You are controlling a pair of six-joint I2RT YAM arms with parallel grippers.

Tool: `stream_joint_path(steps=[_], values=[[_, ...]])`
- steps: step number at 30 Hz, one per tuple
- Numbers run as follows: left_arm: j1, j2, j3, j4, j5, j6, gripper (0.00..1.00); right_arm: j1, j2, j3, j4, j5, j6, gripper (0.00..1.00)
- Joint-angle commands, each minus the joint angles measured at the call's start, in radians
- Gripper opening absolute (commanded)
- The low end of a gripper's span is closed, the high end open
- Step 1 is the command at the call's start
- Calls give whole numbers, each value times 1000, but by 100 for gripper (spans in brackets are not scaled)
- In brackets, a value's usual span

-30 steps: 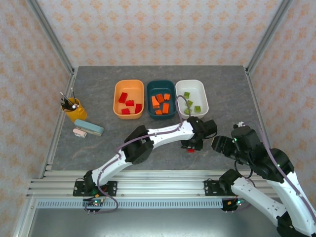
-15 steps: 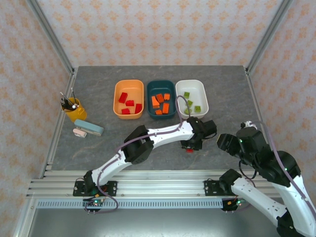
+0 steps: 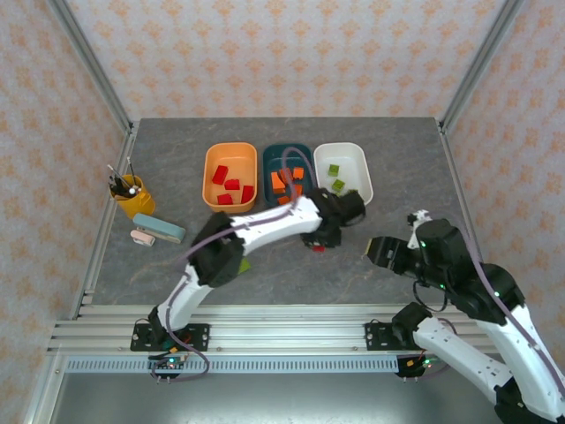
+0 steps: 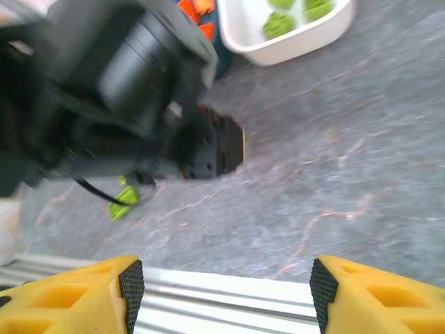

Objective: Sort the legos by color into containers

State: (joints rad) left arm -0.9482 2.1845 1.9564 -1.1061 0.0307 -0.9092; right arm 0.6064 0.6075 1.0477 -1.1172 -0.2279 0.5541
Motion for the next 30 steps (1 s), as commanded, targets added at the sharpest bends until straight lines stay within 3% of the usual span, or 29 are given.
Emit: stream_joint_path(steps=[1, 7, 15, 21, 30], values=[[104, -149, -67, 3, -71, 45, 20, 6, 89, -40, 196, -178, -28, 66], [339, -259, -171, 67, -13, 172, 21, 32, 279, -23, 415, -222, -25, 67], [624, -162, -90, 148, 68, 292, 21, 117, 568, 101, 606, -188, -13, 67], [712, 24, 104, 139, 113, 338, 21, 119, 694, 192, 605, -177, -28, 67], [743, 242, 304, 100, 149, 337, 22, 119, 784, 255, 600, -202, -31, 67]])
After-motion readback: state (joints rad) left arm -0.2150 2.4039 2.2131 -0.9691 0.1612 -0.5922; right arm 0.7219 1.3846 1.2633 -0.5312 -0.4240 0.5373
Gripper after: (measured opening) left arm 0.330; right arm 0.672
